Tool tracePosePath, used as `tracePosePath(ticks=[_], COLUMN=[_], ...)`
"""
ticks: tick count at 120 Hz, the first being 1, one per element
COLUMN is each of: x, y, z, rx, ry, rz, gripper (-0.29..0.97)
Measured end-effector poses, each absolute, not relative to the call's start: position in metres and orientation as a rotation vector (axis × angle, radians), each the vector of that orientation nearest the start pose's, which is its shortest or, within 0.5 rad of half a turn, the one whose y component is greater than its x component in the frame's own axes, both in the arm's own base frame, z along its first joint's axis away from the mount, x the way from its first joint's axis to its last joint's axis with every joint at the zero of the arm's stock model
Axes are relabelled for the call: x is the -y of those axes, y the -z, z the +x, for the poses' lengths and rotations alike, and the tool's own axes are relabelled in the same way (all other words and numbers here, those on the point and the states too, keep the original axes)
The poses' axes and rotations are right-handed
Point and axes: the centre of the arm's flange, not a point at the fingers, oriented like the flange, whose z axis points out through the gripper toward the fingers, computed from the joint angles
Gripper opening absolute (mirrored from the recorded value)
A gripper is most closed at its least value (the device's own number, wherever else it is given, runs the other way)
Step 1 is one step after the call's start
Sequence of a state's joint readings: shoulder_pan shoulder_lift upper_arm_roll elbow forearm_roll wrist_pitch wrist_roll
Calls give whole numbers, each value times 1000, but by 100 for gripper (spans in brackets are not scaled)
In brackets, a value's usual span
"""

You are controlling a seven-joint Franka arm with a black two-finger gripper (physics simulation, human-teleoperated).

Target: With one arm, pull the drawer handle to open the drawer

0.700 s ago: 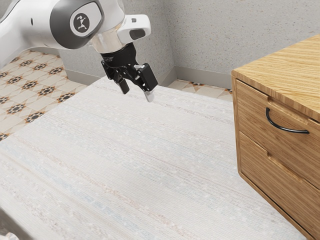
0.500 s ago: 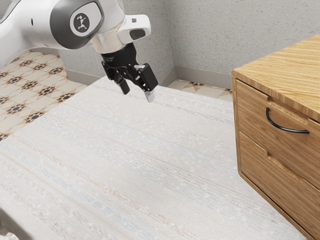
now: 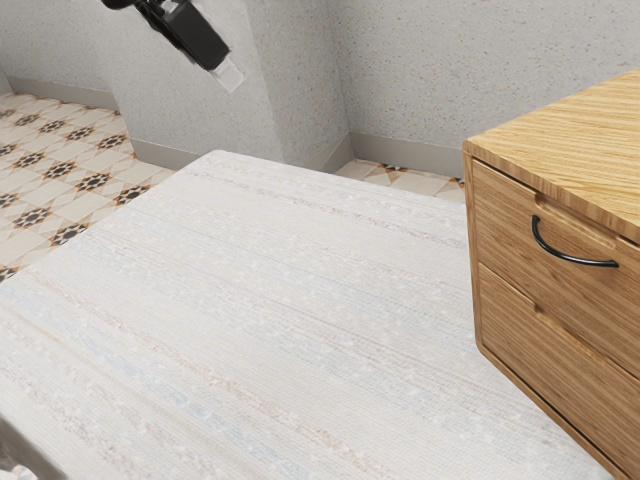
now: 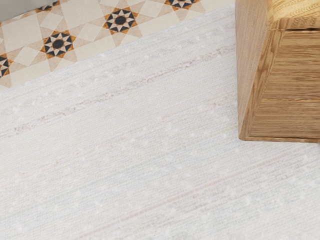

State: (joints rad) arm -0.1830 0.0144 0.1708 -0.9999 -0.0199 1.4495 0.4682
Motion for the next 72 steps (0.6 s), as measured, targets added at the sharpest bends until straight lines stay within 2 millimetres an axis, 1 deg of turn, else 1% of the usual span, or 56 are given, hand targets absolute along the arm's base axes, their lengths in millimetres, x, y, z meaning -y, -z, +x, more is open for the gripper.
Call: tracePosePath(ticks=[5,13,22,33,43,48,52,58,62,68,72], x=[18,35,53,75,90,93,88,74,71,81,92], y=[-862,-867,-864,-851,-828,-814,-805,-801,-801,-794,-784], z=[487,470,463,462,470,470,469,472,474,478,482], rx=[-865,-1074,-1271,-1486,-1650,-1718,-1746,-1755,-1769,-1829,-1878], ry=[612,586,535,453,396,386,398,435,461,479,479], rz=[-2861,-2814,-2754,-2679,-2603,-2565,-2539,-2505,-2472,-2407,-2365], gripper=[68,68,67,67,67,67,67,68,68,68,68])
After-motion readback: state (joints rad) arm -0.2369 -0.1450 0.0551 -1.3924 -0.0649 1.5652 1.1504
